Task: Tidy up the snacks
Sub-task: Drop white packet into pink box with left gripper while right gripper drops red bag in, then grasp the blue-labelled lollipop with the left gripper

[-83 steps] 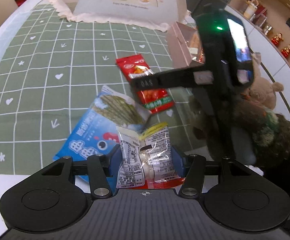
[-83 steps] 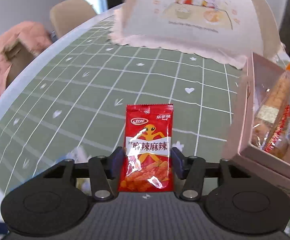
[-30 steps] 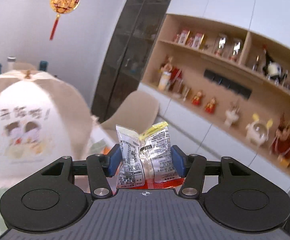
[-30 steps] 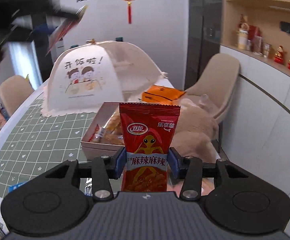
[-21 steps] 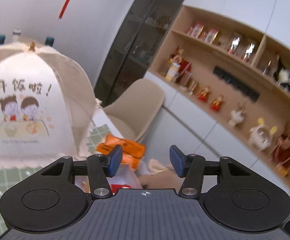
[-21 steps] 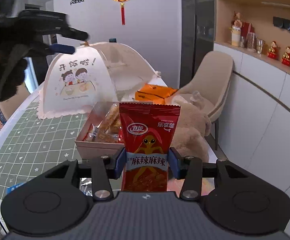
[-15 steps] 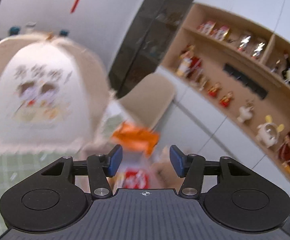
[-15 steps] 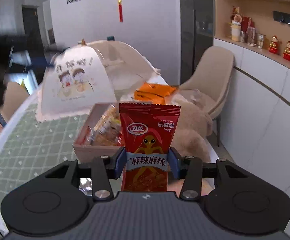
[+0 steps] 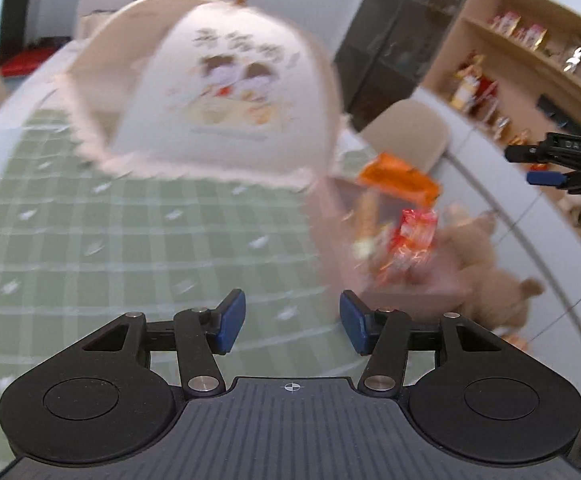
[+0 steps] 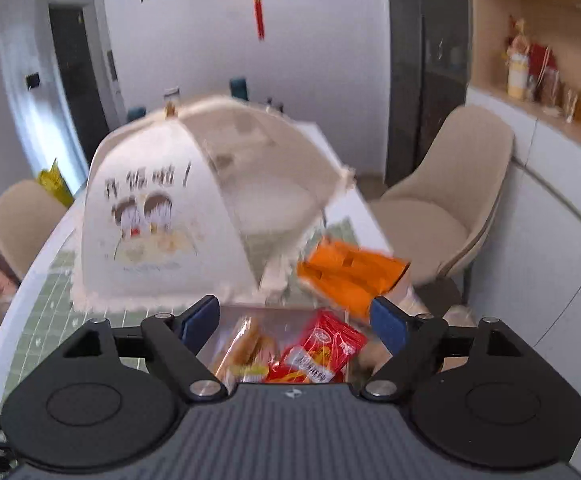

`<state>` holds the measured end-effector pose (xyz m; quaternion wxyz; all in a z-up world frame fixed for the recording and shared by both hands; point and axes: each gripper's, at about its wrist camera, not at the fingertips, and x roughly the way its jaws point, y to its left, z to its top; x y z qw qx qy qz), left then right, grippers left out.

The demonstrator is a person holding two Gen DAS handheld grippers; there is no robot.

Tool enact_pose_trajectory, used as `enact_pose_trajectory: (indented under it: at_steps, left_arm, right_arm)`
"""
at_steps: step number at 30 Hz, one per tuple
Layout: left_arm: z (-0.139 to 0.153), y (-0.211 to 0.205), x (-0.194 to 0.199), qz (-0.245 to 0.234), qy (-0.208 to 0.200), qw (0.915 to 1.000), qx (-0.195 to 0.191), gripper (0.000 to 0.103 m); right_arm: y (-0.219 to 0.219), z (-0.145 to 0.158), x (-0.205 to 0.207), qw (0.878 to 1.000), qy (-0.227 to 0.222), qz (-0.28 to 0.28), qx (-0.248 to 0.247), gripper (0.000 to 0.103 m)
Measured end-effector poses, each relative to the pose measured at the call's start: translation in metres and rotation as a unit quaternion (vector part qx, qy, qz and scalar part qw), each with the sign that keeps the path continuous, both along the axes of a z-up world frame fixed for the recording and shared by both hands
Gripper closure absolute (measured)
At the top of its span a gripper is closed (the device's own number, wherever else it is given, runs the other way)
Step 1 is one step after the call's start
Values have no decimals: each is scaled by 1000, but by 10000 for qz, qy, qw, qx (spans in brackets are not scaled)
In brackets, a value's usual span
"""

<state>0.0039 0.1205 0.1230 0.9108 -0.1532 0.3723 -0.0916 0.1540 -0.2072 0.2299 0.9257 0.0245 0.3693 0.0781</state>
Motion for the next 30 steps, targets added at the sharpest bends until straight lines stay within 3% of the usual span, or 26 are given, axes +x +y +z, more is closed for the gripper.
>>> enact_pose_trajectory:
  at_steps: [4, 9, 14, 17, 19, 22, 27, 30]
  left_arm:
    - [-25, 17, -29, -57, 498, 9987, 109, 46]
    - [-46, 0, -60, -566, 906, 9938, 308, 46]
    - [-58, -30, -79, -1101, 1074, 9819, 1110, 46]
    - [-67, -41, -79, -1120, 1131, 9718, 1739, 47]
    - [-75, -41, -77, -1023, 1248, 9681, 1918, 48]
    - [-80, -38, -72, -812, 1216, 9710, 1894, 45]
    - [-80, -43, -44, -361, 1012, 9782, 1777, 46]
    - [-67, -53, -20, -132, 911, 9875, 1280, 49]
  right_arm:
    - [10, -51, -14, 9985, 494, 256, -12, 20]
    - [32, -102, -50, 9926, 945, 704, -300, 20]
    - [63, -140, -92, 9820, 1345, 1285, -316, 20]
    - [85, -156, -116, 9744, 1413, 1676, -500, 20]
    - [99, -164, -129, 9705, 1384, 1835, -727, 20]
    - [111, -171, -139, 9688, 1273, 1887, -982, 20]
    - [101, -174, -137, 9746, 1304, 1614, -849, 20]
    - [89, -169, -139, 9781, 1291, 1418, -808, 20]
